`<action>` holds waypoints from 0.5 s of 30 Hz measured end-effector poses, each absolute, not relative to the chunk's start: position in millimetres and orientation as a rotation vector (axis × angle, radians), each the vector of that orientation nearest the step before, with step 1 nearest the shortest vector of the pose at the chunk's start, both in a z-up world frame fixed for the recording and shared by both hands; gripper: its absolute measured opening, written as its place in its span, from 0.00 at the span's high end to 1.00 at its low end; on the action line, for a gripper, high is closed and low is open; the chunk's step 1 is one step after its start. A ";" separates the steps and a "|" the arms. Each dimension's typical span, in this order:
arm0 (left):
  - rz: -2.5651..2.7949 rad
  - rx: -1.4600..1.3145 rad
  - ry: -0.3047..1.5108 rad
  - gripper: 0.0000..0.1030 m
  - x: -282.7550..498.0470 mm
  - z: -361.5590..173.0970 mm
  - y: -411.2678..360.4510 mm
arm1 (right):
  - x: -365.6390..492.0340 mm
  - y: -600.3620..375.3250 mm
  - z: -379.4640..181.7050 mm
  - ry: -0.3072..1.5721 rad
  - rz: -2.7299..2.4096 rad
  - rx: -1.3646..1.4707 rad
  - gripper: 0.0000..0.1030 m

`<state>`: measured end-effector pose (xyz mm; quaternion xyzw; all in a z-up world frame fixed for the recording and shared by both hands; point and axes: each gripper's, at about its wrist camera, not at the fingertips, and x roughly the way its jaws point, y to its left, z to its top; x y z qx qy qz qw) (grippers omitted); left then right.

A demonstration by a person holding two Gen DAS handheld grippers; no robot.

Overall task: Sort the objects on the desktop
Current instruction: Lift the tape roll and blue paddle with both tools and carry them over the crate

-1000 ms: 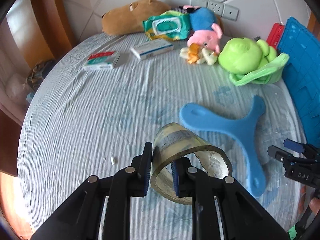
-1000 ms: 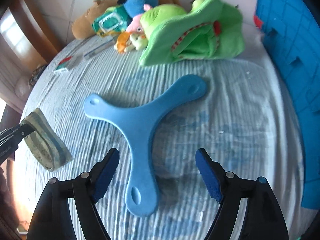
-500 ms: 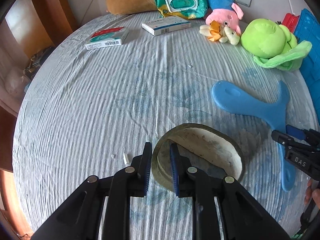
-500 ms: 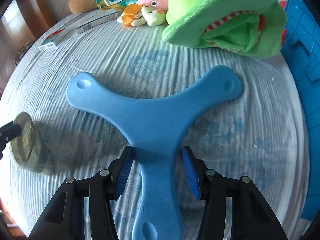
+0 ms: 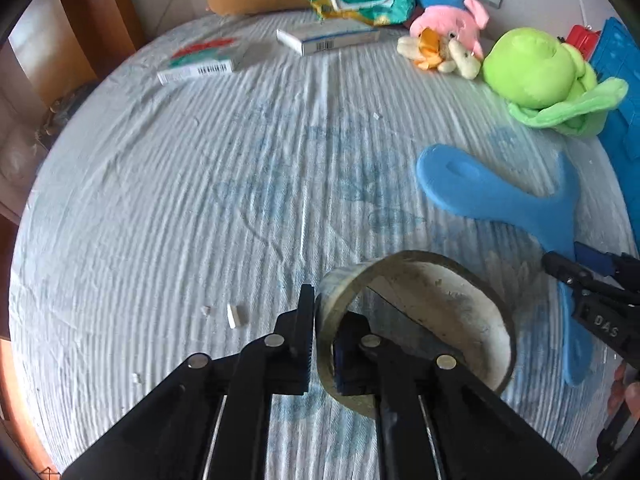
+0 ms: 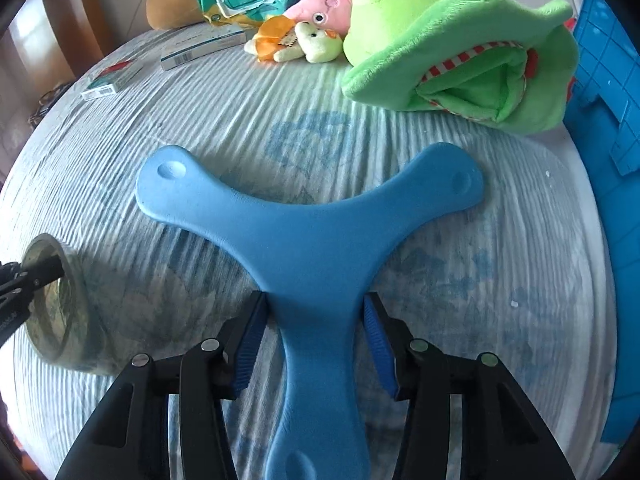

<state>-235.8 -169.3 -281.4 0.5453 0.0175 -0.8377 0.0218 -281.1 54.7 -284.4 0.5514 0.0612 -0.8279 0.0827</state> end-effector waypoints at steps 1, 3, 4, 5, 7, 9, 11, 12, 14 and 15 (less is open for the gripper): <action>-2.614 1.671 0.042 0.92 -233.6 -273.8 -168.1 | -278.2 55.3 -281.6 0.164 -2.476 1.639 0.54; -2.651 1.631 0.030 0.92 -231.0 -256.2 -166.7 | -273.1 57.1 -269.9 0.149 -2.511 1.605 0.54; -2.669 1.609 0.028 0.92 -230.2 -246.6 -166.2 | -269.7 59.5 -262.4 0.137 -2.527 1.585 0.54; -2.688 1.586 0.026 0.92 -229.1 -236.7 -165.5 | -267.2 60.8 -252.1 0.130 -2.549 1.559 0.54; -2.731 1.542 0.022 0.92 -228.4 -217.2 -164.6 | -262.2 62.8 -232.3 0.122 -2.588 1.506 0.54; -2.767 1.502 0.019 0.92 -227.6 -199.4 -161.1 | -258.6 63.2 -211.3 0.123 -2.619 1.459 0.54; -2.798 1.476 0.016 0.92 -226.2 -184.3 -156.2 | -253.6 66.0 -193.4 0.123 -2.652 1.418 0.54; -2.817 1.458 0.009 0.92 -225.2 -175.5 -152.9 | -250.9 67.3 -184.9 0.125 -2.669 1.397 0.54; -2.849 1.430 -0.003 0.92 -224.5 -159.9 -147.4 | -244.8 70.8 -167.7 0.126 -2.702 1.354 0.54; -2.865 1.416 -0.009 0.92 -224.2 -152.3 -144.7 | -241.7 72.6 -159.0 0.127 -2.718 1.333 0.54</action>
